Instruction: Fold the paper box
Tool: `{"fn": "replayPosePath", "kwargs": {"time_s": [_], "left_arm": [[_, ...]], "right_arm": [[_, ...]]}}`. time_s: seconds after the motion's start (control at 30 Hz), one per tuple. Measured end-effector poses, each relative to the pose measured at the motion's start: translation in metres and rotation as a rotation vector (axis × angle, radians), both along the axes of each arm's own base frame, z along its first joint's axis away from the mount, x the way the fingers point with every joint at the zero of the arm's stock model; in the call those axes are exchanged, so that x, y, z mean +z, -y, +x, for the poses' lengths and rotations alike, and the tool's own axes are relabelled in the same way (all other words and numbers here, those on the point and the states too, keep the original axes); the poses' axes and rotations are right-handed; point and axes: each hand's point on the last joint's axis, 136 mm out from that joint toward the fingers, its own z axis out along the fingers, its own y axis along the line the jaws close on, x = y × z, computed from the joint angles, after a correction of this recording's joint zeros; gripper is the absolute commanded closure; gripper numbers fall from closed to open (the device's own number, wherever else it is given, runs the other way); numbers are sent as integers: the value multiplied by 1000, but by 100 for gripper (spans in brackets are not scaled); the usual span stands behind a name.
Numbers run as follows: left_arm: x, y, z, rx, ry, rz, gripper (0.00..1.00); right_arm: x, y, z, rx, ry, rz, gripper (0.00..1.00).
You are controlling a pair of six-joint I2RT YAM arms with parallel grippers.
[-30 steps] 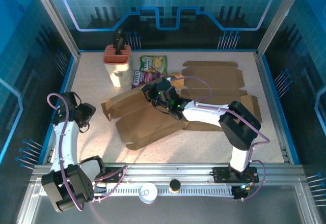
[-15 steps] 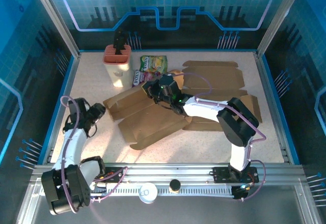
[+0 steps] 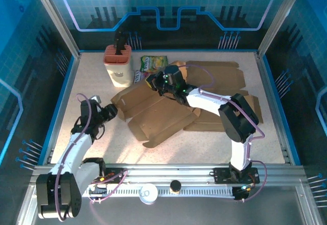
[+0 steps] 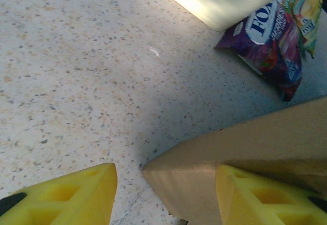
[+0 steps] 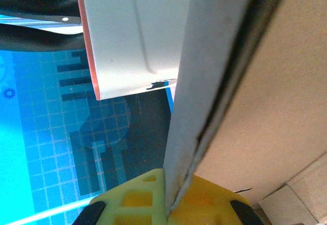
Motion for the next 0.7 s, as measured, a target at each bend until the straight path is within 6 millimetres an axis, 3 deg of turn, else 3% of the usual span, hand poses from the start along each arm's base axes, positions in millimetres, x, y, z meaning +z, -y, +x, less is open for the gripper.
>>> {"fn": "replayPosePath", "kwargs": {"time_s": [0.27, 0.47, 0.7], "left_arm": [[2, 26, 3, -107, 37, 15, 46], [8, 67, 3, -273, 87, 29, 47], [6, 75, 6, -309, 106, 44, 49]], "right_arm": [[8, 8, 9, 49, 2, -2, 100], [7, 4, 1, 115, -13, 8, 100], [7, 2, -4, 145, -20, 17, 100]]}}
